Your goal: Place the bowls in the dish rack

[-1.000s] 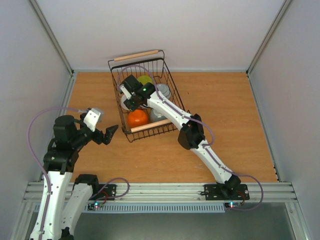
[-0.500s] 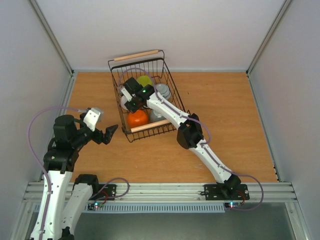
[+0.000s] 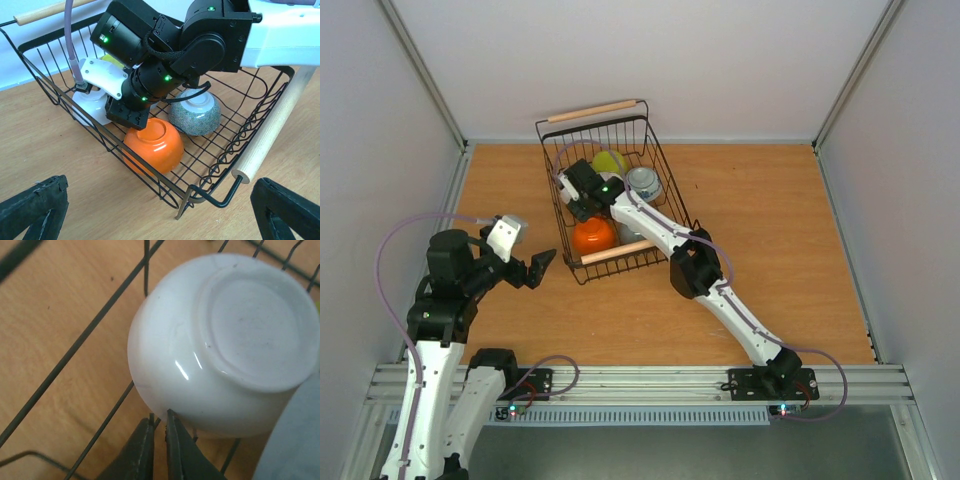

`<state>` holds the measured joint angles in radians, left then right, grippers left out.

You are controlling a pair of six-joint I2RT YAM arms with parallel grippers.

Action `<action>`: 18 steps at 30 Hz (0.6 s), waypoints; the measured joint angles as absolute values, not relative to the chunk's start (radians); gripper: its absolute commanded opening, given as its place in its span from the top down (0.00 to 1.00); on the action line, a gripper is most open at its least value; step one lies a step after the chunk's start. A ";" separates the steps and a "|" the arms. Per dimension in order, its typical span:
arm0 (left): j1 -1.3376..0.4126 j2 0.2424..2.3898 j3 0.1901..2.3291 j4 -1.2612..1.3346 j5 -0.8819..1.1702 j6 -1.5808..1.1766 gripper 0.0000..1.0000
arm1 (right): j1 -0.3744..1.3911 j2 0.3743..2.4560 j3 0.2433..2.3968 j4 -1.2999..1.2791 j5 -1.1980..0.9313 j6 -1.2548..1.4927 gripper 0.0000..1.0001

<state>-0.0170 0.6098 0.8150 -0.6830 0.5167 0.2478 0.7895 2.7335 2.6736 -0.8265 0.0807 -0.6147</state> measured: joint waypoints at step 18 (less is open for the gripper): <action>-0.017 0.610 0.815 -0.683 0.521 0.252 0.01 | 0.815 2.667 2.446 -0.489 0.198 -0.706 0.78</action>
<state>-0.0170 0.6098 0.8150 -0.6830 0.5205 0.2520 0.8146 2.6667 2.4462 -0.4889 0.1982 -0.7055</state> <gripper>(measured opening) 0.994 0.232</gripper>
